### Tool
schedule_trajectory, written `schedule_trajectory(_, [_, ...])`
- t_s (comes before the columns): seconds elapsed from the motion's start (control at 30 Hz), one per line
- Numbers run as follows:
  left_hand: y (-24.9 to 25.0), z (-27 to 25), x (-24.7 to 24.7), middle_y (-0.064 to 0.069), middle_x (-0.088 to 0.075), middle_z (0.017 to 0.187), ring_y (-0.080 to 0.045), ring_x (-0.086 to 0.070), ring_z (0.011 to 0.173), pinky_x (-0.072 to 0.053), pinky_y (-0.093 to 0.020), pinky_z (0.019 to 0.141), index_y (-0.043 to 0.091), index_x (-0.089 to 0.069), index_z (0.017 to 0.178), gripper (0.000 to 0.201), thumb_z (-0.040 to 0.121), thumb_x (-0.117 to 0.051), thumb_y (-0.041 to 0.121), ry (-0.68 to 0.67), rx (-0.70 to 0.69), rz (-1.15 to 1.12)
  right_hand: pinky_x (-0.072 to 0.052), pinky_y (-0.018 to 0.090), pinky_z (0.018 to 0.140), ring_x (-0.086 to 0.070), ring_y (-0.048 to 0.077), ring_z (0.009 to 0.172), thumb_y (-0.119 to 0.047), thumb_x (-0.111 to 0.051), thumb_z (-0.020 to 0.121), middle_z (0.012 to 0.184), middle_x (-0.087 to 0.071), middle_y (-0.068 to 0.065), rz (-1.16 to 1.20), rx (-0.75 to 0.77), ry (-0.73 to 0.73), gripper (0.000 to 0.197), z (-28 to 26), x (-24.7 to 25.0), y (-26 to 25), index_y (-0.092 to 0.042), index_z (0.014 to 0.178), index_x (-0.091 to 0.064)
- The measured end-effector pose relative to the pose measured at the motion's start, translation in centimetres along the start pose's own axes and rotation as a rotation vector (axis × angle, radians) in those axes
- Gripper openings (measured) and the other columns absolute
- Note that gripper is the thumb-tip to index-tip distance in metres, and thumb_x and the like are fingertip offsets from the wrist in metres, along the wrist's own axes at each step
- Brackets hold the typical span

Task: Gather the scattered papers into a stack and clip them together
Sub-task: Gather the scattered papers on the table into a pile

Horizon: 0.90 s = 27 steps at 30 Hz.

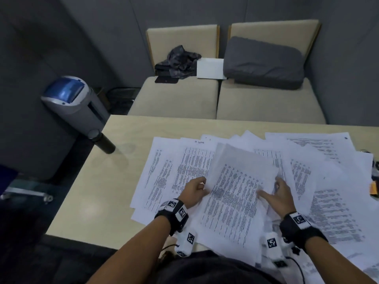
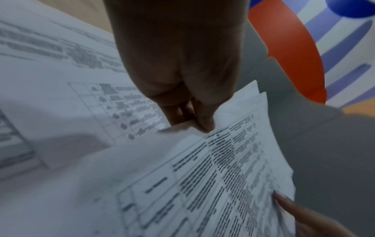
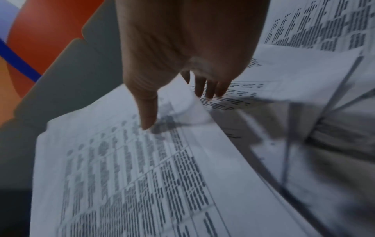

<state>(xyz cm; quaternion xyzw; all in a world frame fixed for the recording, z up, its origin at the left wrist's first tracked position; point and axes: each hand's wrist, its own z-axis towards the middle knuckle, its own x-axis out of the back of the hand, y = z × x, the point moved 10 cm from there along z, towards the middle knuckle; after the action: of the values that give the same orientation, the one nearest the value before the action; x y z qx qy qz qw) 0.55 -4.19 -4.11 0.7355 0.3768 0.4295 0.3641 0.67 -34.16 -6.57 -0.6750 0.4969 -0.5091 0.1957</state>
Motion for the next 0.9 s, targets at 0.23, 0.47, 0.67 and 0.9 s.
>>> schedule_trajectory(0.23, [1.6,-0.5,8.9,-0.018,-0.070,0.095,-0.026,-0.067,0.081,-0.057,-0.033,0.067,0.000,-0.063,0.112,0.032,0.083,-0.073,0.005,0.001,0.026,-0.267,-0.060,0.029,0.072,-0.071,0.027,0.095,-0.027,-0.093,0.053,0.100,-0.075,0.010,0.375,0.138,-0.274,0.060,-2.3,-6.3,-13.4,-0.009,0.103,-0.067])
schedule_trajectory(0.47, [6.0,-0.3,21.1,-0.019,-0.069,0.098,-0.028,-0.065,0.087,-0.054,-0.047,0.087,0.008,-0.065,0.106,0.017,0.092,-0.064,0.017,0.176,-0.143,-0.359,-0.058,0.024,0.082,-0.072,0.012,0.087,-0.006,-0.080,0.074,0.099,-0.075,0.002,0.423,0.415,-0.202,0.030,-4.2,-11.1,-28.1,-0.013,0.102,-0.071])
schedule_trajectory(0.67, [3.6,-0.5,25.0,-0.019,-0.070,0.108,-0.033,-0.068,0.096,-0.057,-0.047,0.086,0.002,-0.065,0.111,0.024,0.093,-0.062,0.017,0.166,-0.200,-0.389,-0.057,0.022,0.075,-0.072,0.011,0.085,-0.009,-0.078,0.078,0.096,-0.075,-0.001,0.347,0.414,-0.232,0.023,-5.0,-16.6,-28.8,-0.017,0.097,-0.068])
schedule_trajectory(0.9, [0.1,0.3,24.0,0.005,-0.071,0.096,-0.003,-0.070,0.083,-0.055,-0.022,0.070,0.016,-0.066,0.103,0.019,0.097,-0.052,0.028,0.045,-0.217,-0.209,-0.054,0.029,0.070,-0.070,0.010,0.072,-0.006,-0.077,0.079,0.080,-0.073,0.003,0.167,0.295,-0.141,0.011,-4.1,-18.4,-23.6,-0.007,0.087,-0.070])
